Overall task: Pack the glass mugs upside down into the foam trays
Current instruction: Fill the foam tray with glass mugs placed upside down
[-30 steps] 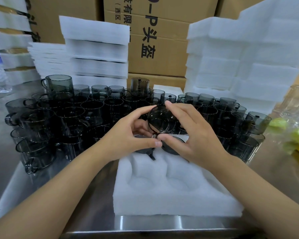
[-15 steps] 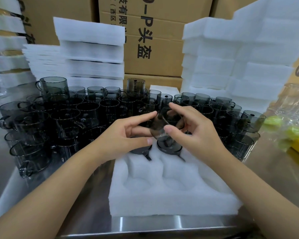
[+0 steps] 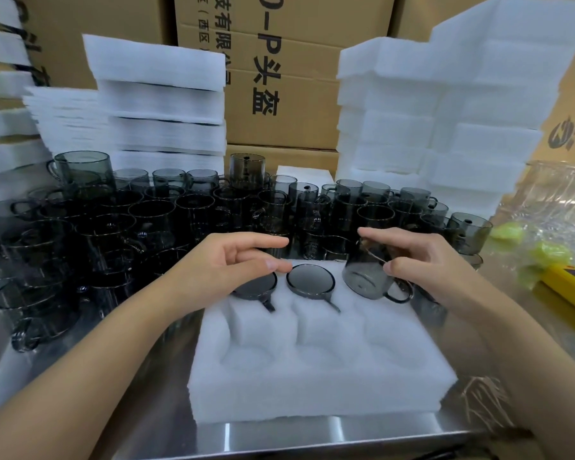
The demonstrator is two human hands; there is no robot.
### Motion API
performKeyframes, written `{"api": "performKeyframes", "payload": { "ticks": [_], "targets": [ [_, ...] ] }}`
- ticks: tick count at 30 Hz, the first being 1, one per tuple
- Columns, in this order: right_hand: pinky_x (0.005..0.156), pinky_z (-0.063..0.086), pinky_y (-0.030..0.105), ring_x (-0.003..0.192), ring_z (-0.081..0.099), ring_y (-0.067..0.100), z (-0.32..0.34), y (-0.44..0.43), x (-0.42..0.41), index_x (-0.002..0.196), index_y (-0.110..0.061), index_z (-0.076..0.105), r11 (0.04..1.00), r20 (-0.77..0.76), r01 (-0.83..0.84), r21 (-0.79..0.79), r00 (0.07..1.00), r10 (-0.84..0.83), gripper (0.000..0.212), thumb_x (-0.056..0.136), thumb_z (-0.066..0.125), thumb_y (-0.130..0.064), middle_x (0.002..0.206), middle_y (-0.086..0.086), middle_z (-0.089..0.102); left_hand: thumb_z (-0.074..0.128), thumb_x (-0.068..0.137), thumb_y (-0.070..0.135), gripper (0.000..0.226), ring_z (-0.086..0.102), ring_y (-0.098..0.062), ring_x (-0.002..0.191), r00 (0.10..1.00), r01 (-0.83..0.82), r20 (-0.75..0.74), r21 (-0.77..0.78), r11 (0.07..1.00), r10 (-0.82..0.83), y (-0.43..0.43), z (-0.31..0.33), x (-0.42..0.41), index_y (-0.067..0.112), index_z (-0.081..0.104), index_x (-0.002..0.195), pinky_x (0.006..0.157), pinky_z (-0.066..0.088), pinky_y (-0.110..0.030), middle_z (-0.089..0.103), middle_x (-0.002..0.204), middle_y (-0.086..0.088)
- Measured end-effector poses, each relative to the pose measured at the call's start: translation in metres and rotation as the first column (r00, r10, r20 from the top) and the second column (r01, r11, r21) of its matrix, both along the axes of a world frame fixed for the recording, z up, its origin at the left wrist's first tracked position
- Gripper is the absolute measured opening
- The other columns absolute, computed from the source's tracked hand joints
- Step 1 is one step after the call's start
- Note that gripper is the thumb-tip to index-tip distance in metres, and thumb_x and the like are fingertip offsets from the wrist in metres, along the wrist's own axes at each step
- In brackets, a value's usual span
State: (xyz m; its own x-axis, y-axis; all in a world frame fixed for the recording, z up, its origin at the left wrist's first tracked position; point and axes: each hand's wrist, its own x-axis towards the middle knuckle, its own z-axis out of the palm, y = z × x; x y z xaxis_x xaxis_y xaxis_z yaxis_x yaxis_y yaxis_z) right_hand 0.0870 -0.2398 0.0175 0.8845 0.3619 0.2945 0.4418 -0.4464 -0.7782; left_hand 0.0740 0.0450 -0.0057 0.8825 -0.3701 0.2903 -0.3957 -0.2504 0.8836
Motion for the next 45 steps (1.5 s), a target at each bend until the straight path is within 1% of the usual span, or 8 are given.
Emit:
{"api": "performKeyframes", "payload": {
  "ticks": [6,13,18,22,25,31,38,45],
  "targets": [
    [0.053,0.036,0.007,0.055,0.048,0.004,-0.004,0.002,0.003,0.105,-0.055,0.059,0.981,0.032,0.049,-0.186,0.999,-0.044,0.041,0.079,0.068,-0.026,0.104,-0.035,0.059,0.059,0.086,0.028,0.031,0.064,0.001,0.104,1.0,-0.012,0.011,0.021,1.0,0.011,-0.001,0.0,0.001,0.031,0.061,0.116,0.084,0.041,-0.004,0.074,0.099,0.012],
    [0.059,0.037,0.01,0.055,0.048,-0.003,0.009,-0.002,0.005,0.111,-0.057,0.059,0.938,-0.011,-0.021,-0.345,1.0,0.019,0.043,0.071,0.073,-0.049,0.102,-0.008,0.068,0.059,0.09,0.021,0.025,0.065,0.001,0.102,1.0,-0.012,0.02,0.024,1.0,0.012,0.0,0.0,0.001,0.031,0.063,0.112,0.082,0.042,-0.005,0.074,0.098,0.012],
    [0.061,0.036,-0.001,0.065,0.054,-0.015,0.018,-0.011,0.006,0.123,-0.056,0.049,0.89,-0.146,-0.17,-0.424,0.982,0.118,0.06,0.066,0.069,-0.054,0.084,-0.038,0.06,0.059,0.09,0.023,0.023,0.065,0.0,0.102,1.0,0.001,0.018,0.02,1.0,-0.001,0.0,-0.002,0.002,0.034,0.064,0.11,0.083,0.043,-0.007,0.074,0.099,0.013],
    [0.066,0.041,0.012,0.075,0.056,0.0,0.009,-0.015,0.01,0.12,-0.057,0.053,0.895,-0.2,-0.164,-0.415,0.976,0.086,0.059,0.063,0.07,-0.054,0.096,-0.015,0.062,0.061,0.079,0.039,0.031,0.065,0.0,0.103,1.0,0.01,0.016,-0.003,1.0,-0.01,-0.001,-0.001,0.001,0.032,0.065,0.109,0.084,0.043,-0.007,0.074,0.099,0.012],
    [0.089,0.038,0.011,0.11,0.05,-0.002,0.006,-0.016,0.011,0.119,-0.056,0.055,0.89,-0.218,-0.2,-0.409,0.969,0.118,0.056,0.065,0.069,-0.055,0.129,-0.034,0.047,0.06,0.077,0.042,0.034,0.065,0.0,0.103,1.0,0.018,0.02,-0.005,1.0,-0.018,-0.001,-0.002,0.001,0.031,0.065,0.109,0.085,0.043,-0.007,0.074,0.099,0.012],
    [0.07,0.036,0.022,0.071,0.045,0.003,0.004,-0.012,0.013,0.105,-0.063,0.058,0.924,-0.169,-0.121,-0.363,0.984,0.063,0.045,0.06,0.059,-0.072,0.095,-0.012,0.055,0.061,0.083,0.035,0.025,0.065,0.0,0.103,1.0,0.023,0.014,-0.006,1.0,-0.023,-0.001,-0.001,0.002,0.032,0.066,0.107,0.085,0.044,-0.008,0.074,0.099,0.012],
    [0.092,0.044,0.049,0.099,0.055,0.036,0.003,-0.011,0.011,0.106,-0.062,0.054,0.899,-0.25,-0.172,-0.403,0.965,0.073,0.053,0.056,0.059,-0.078,0.112,0.016,0.058,0.061,0.091,0.022,0.019,0.066,0.0,0.101,0.999,0.019,0.035,-0.003,1.0,-0.019,-0.001,-0.003,0.001,0.034,0.067,0.103,0.083,0.045,-0.008,0.074,0.098,0.013],
    [0.071,0.041,0.014,0.074,0.049,-0.002,0.017,-0.005,0.006,0.103,-0.065,0.054,0.838,-0.202,-0.113,-0.534,0.979,0.004,0.044,0.06,0.059,-0.069,0.106,-0.023,0.048,0.063,0.09,0.024,0.016,0.065,0.002,0.099,1.0,0.003,0.03,-0.014,1.0,-0.003,-0.002,-0.003,-0.002,0.036,0.068,0.1,0.084,0.047,-0.01,0.074,0.097,0.015]
  ]
}}
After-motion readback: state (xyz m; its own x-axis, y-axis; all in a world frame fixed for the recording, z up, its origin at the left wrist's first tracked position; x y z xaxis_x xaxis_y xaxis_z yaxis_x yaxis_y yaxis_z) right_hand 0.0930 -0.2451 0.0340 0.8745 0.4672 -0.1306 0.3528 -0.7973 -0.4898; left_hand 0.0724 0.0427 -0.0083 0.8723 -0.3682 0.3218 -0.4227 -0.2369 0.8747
